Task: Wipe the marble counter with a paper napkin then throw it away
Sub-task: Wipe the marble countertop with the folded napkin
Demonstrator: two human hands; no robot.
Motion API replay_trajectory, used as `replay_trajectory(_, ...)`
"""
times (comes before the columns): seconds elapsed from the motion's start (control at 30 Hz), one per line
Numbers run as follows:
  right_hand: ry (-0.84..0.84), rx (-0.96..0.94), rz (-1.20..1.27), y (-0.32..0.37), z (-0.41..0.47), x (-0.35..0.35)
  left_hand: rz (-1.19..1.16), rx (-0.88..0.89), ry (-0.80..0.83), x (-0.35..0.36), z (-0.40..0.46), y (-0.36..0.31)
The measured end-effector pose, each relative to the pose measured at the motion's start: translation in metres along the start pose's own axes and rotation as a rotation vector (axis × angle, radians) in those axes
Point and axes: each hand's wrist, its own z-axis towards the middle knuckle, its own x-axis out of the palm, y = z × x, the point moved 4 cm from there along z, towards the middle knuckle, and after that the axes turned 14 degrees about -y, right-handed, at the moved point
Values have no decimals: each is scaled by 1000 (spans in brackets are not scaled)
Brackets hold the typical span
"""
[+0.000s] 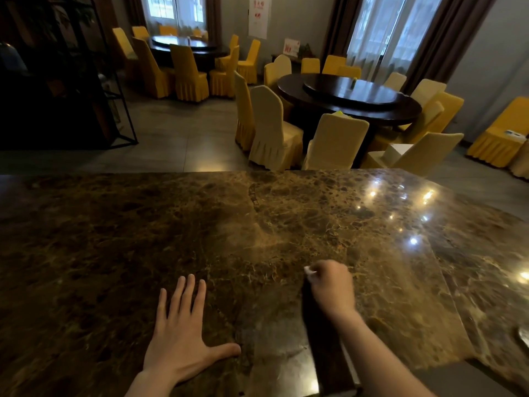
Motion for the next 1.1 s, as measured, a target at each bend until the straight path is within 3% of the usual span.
replay_trajectory(0.13, -78, 68, -15, 14, -17, 9, 21, -7, 11, 1, 1, -2)
replay_trajectory(0.27, 139, -346, 153, 96, -89, 53, 42, -4, 32, 2, 2, 0)
replay_trajectory(0.33, 186, -483, 185, 93, -87, 51, 29, -1, 22, 2, 1, 0)
replay_trajectory(0.4, 125, -370, 112, 62, -52, 37, 23, 3, 14, 1, 1, 1)
replay_trajectory(0.53, -108, 131, -58, -22, 12, -2, 15, 6, 6, 1, 0, -1)
replay_trajectory(0.6, -130, 158, -78, -12, 7, 4, 8, -2, 3, 2, 1, -1)
replay_trajectory(0.8, 89, -336, 153, 97, -73, 55, 34, -9, 23, 4, 3, 1)
replay_trajectory(0.9, 167, -475, 139, 83, -73, 42, 18, -5, 15, 4, 3, 1)
replay_trajectory(1.03, -7, -81, -25, 13, -15, 9, 4, 4, 6, 3, 2, 0)
replay_trajectory(1.1, -73, 22, -80, 5, -8, 3, 13, 5, 3, 3, 3, 1)
